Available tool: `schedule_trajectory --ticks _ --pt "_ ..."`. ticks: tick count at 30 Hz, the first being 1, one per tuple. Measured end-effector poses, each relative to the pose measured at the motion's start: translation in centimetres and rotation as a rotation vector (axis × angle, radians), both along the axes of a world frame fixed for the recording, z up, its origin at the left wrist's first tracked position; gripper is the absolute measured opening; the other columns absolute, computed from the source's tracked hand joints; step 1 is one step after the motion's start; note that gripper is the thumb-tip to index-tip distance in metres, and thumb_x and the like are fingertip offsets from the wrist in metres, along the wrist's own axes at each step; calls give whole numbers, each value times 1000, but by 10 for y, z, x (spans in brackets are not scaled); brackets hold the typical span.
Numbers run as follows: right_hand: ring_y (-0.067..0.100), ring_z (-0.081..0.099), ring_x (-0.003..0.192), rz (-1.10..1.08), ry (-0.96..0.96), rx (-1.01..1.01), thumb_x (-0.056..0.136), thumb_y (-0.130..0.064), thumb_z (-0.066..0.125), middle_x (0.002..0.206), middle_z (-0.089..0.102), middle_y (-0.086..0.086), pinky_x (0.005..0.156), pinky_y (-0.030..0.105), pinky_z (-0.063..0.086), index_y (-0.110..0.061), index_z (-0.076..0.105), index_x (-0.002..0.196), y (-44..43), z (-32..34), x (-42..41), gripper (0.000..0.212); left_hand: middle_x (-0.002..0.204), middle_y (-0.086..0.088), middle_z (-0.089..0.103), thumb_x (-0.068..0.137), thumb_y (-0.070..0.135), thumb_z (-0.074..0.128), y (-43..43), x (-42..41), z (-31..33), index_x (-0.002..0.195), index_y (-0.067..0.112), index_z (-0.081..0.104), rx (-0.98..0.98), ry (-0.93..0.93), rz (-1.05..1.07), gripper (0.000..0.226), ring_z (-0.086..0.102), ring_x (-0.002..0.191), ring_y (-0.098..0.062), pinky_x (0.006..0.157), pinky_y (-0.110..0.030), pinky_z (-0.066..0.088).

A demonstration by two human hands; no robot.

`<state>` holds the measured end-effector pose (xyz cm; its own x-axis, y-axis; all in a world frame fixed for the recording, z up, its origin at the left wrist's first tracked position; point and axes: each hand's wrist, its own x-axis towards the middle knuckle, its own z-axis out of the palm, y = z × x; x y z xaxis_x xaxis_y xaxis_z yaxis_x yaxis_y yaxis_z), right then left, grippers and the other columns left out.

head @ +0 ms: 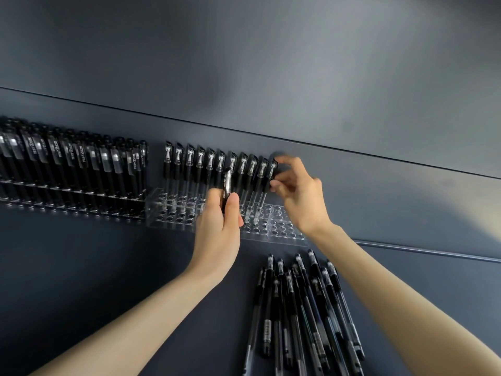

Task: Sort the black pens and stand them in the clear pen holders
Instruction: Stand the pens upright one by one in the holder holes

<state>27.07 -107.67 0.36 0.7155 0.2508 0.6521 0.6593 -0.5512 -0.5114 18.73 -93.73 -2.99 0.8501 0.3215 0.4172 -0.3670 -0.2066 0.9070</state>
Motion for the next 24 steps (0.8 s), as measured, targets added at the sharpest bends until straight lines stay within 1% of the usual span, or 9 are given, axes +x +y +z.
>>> schedule_trajectory --ticks 3,5,7,9,15,18,21,23,24 --pt "17 62 71 -62 -37 10 90 -9 61 81 65 -6 73 34 52 -18 52 120 0 3 -4 32 60 -5 50 101 31 39 0 -2 1 81 11 42 36 -13 -47 28 41 46 -12 50 -31 38" --pt "7 59 68 -70 -26 100 91 -14 61 79 62 -13 70 25 51 -21 53 115 -3 6 -13 26 59 -7 46 100 32 41 -1 -4 0 82 11 47 85 -19 -62 28 39 51 -13 52 -33 35" --pt "5 59 69 3 44 225 91 -18 62 77 63 -11 66 18 48 -24 55 104 -6 8 -27 16 61 -7 46 99 31 43 -4 -4 0 82 8 50 100 -3 -91 30 39 55 -14 54 -33 32" --pt "7 59 69 115 143 316 89 -19 64 73 64 -9 67 18 47 -24 59 95 -7 10 -40 10 62 -2 48 99 29 44 -8 -4 -2 87 3 54 79 39 -150 30 42 57 -9 57 -27 33" --pt "7 61 68 243 277 373 80 -10 73 67 65 -10 70 20 49 -21 61 96 -6 6 -50 23 61 9 55 96 23 51 -15 -7 -8 88 17 61 95 47 -275 14 49 56 -8 56 -25 41" --pt "12 61 73 228 272 451 83 -3 68 71 61 0 77 28 53 -22 61 97 -9 8 -47 25 65 6 63 94 16 54 -14 -5 -6 92 17 64 41 69 -271 10 59 60 -9 60 -25 50" --pt "11 61 70 256 282 461 83 -1 67 72 62 1 75 24 52 -23 61 102 -13 11 -45 29 72 0 68 93 14 57 -12 -5 -7 92 17 65 49 94 -273 9 66 64 -12 65 -25 54" --pt "9 61 68 261 277 392 82 -1 68 71 64 -1 73 22 52 -25 60 104 -15 13 -46 34 81 3 69 92 19 60 -11 -5 -10 95 17 66 168 78 -242 7 67 75 -11 73 -24 52" --pt "10 62 68 242 260 382 82 -1 69 71 64 0 72 23 52 -26 60 104 -16 15 -46 35 88 5 68 92 24 60 -9 -4 -13 99 17 67 315 28 -166 12 65 83 -9 78 -24 50"
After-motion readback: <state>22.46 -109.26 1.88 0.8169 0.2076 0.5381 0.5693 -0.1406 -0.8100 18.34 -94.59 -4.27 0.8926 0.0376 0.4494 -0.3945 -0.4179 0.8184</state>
